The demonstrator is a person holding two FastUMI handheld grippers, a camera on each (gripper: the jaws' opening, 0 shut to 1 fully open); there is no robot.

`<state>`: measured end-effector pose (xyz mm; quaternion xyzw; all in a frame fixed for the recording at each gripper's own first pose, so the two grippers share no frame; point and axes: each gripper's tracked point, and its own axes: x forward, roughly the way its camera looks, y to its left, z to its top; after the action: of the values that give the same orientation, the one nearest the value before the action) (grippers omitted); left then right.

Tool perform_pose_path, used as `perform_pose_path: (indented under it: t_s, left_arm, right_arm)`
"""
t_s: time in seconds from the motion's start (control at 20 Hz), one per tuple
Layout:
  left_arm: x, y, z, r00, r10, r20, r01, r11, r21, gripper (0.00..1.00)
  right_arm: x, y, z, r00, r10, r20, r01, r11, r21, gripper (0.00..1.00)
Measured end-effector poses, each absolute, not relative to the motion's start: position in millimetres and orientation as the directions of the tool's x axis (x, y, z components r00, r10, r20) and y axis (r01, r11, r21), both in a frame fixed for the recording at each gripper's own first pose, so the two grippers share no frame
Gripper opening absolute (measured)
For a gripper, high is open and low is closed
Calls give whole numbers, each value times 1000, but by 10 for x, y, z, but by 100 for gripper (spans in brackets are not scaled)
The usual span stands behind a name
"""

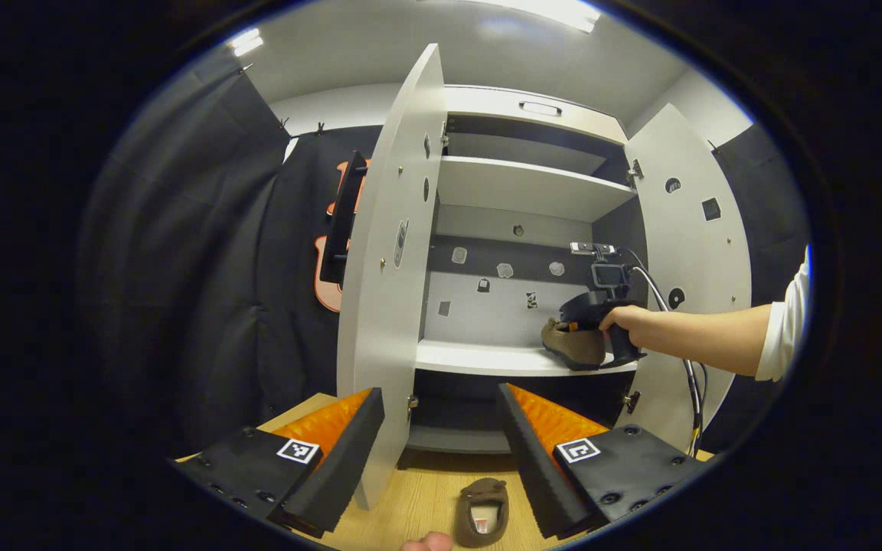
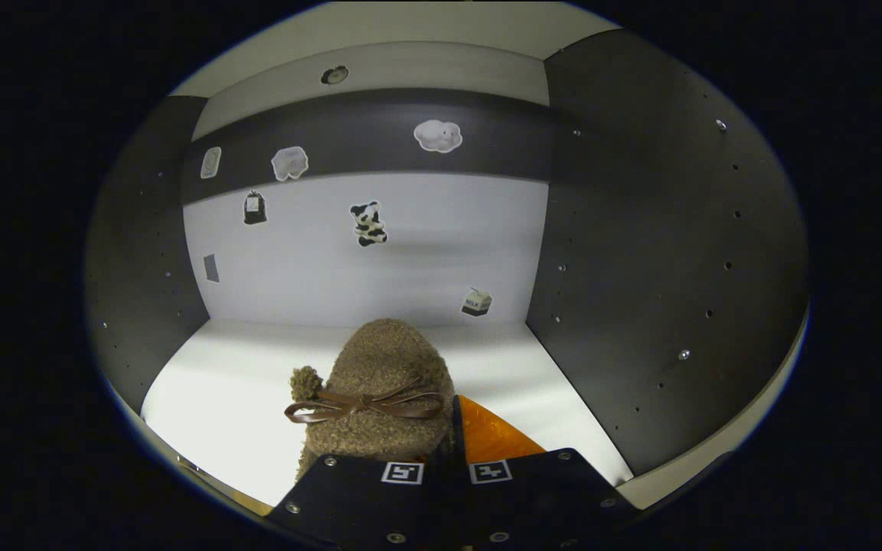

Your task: Grab one shoe with the right hand and put it into the shoe cabinet, grab the other shoe with the left hand and put it into the shoe cabinet; then close the right door with the right hand and the left door with the left hand.

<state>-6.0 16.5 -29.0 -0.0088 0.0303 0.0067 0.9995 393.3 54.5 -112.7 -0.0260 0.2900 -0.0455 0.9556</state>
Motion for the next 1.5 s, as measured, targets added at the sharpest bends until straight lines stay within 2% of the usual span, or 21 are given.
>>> perform_pose_path:
  t_s: [0.2, 0.25, 0.3, 0.35, 0.45, 0.65, 0.85, 1.1, 1.3, 1.5]
  left_arm:
    - [-50, 206, -300, 998, 16, -61, -18, 1000, -25, 97]
    - [-46, 216, -314, 998, 17, -62, -18, 999, -28, 97]
    - [-44, 229, -324, 998, 19, -64, -21, 999, -32, 97]
    - [-42, 238, -318, 998, 23, -63, -25, 999, -39, 97]
    - [-39, 230, -322, 998, 16, -63, -20, 999, -51, 97]
    - [-26, 206, -322, 998, 7, -64, -10, 999, -49, 97]
    - [-24, 143, -343, 998, -9, -66, 6, 998, -59, 97]
    - [-23, 51, -392, 996, -32, -83, 27, 998, -65, 97]
    - [-28, 2, -506, 992, -48, -114, 40, 997, -69, 97]
    - [-37, -30, -703, 985, -57, -163, 47, 997, -63, 97]
  right_arm:
    - [3848, 533, -1141, 811, -73, -581, 56, 997, -48, 20]
    - [3821, 516, -1109, 812, -66, -580, 48, 998, -47, 31]
    - [3776, 509, -1073, 812, -54, -581, 34, 998, -47, 37]
    - [3732, 500, -1010, 818, -43, -574, 20, 999, -47, 51]
    - [3648, 465, -869, 831, -25, -556, 1, 999, -44, 72]
    - [3381, 528, -662, 836, 50, -546, -63, 998, -6, 89]
    - [3070, 724, -147, 888, 135, -440, -134, 990, 35, 92]
    - [2494, 857, 337, 934, 186, -304, -195, 981, 1, 93]
    - [1896, 840, 468, 951, 221, -214, -222, 975, 24, 92]
    - [1403, 758, 320, 959, 215, -183, -217, 976, 9, 92]
